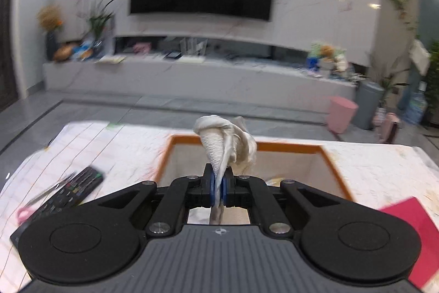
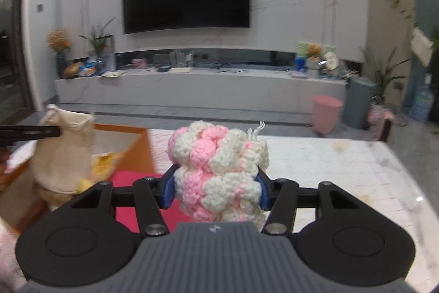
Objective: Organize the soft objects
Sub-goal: 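Carry the canvas bag and crochet ball over the orange box with both tools, then lower the canvas bag and crochet ball into the box and open both tools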
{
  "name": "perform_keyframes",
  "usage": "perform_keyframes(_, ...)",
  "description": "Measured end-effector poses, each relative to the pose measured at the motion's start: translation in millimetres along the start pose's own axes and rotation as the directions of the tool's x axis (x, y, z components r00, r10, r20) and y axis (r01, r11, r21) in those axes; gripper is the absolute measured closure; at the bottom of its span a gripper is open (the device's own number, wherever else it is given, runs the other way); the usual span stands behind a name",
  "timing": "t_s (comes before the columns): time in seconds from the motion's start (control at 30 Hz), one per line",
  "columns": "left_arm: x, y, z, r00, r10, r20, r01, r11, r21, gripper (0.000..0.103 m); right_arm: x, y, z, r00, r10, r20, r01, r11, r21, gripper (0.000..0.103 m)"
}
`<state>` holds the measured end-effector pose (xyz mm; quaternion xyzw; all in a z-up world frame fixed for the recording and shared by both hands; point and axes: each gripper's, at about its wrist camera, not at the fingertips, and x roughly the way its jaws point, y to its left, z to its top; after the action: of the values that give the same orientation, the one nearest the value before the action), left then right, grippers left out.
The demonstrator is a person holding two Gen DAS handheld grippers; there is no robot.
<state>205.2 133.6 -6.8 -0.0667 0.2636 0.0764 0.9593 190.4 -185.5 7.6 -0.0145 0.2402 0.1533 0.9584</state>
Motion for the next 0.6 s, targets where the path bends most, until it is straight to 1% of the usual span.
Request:
perform_keyframes(0.03, 2.8, 4.2, 0.1, 1.000, -0.001, -0.025, 0.001, 1.000, -0.013, 0.097, 0.9, 8.2, 0.8, 1.000, 0.018, -0.007, -0.018, 1.000, -0.006, 0.048)
perform_keyframes(0.07, 5.1, 8.5, -0.3, 0.999, -0.016, -0.044, 0.016, 1.000, -0.019, 0.097, 2.1, 17.6, 2.1, 1.000, 0.027, -0.010, -0.027, 0.999, -0.021, 0.048)
perform_keyframes(0.17, 7.4, 17.3, -2.0, 0.994, -0.078, -0.079, 0.079, 0.997, 0.009, 0.097, 7.5, 46.7, 7.9, 0.999, 0.033, -0.018, -0.034, 0.996, -0.078, 0.048)
perform_keyframes(0.2, 10.0, 21.8, -2.7, 0.990, -0.103, -0.091, 0.104, 0.995, 0.002, 0.097, 9.8, 55.7, 10.4, 0.999, 0.039, -0.020, -0.041, 0.995, -0.092, 0.048)
perform_keyframes(0.23, 14.5, 26.6, -3.1, 0.984, -0.139, -0.108, 0.137, 0.990, -0.021, 0.097, 12.6, 64.5, 13.6, 0.999, 0.045, -0.025, -0.048, 0.993, -0.106, 0.048)
perform_keyframes(0.27, 20.2, 32.1, -4.4, 0.973, -0.186, -0.137, 0.180, 0.982, -0.057, 0.096, 15.7, 72.8, 16.6, 0.998, 0.053, -0.030, -0.056, 0.991, -0.119, 0.048)
perform_keyframes(0.33, 28.6, 39.0, -8.8, 0.944, -0.278, -0.181, 0.263, 0.959, -0.103, 0.096, 22.9, 91.6, 24.0, 0.997, 0.068, -0.039, -0.074, 0.986, -0.152, 0.048)
perform_keyframes(0.37, 30.6, 42.5, -9.9, 0.925, -0.334, -0.183, 0.314, 0.941, -0.127, 0.096, 28.3, 101.3, 28.9, 0.996, 0.077, -0.045, -0.084, 0.981, -0.173, 0.048)
perform_keyframes(0.4, 30.7, 46.3, -10.1, 0.902, -0.396, -0.173, 0.372, 0.915, -0.156, 0.096, 34.5, 110.7, 33.6, 0.995, 0.086, -0.054, -0.095, 0.976, -0.195, 0.048)
perform_keyframes(0.43, 28.3, 50.5, -10.0, 0.872, -0.466, -0.150, 0.437, 0.879, -0.189, 0.096, 41.9, 119.6, 39.0, 0.994, 0.091, -0.067, -0.104, 0.972, -0.212, 0.048)
perform_keyframes(0.47, 26.1, 55.9, -9.0, 0.838, -0.532, -0.123, 0.497, 0.836, -0.230, 0.096, 49.6, 127.4, 44.8, 0.992, 0.095, -0.081, -0.111, 0.968, -0.224, 0.048)
perform_keyframes(0.5, 24.7, 62.8, -7.8, 0.796, -0.598, -0.091, 0.556, 0.782, -0.281, 0.096, 56.2, 133.1, 50.7, 0.991, 0.095, -0.091, -0.114, 0.967, -0.229, 0.048)
perform_keyframes(0.53, 21.9, 67.9, -6.1, 0.759, -0.648, -0.054, 0.601, 0.731, -0.323, 0.097, 61.9, 137.6, 56.8, 0.992, 0.088, -0.095, -0.108, 0.967, -0.229, 0.048)
perform_keyframes(0.57, 18.1, 74.6, -5.0, 0.718, -0.696, -0.004, 0.650, 0.672, -0.355, 0.097, 65.9, 142.1, 62.5, 0.993, 0.074, -0.092, -0.093, 0.969, -0.230, 0.048)
perform_keyframes(0.6, 15.3, 79.9, -5.3, 0.680, -0.732, 0.037, 0.689, 0.621, -0.375, 0.097, 68.3, 145.7, 67.9, 0.994, 0.062, -0.087, -0.081, 0.969, -0.234, 0.048)
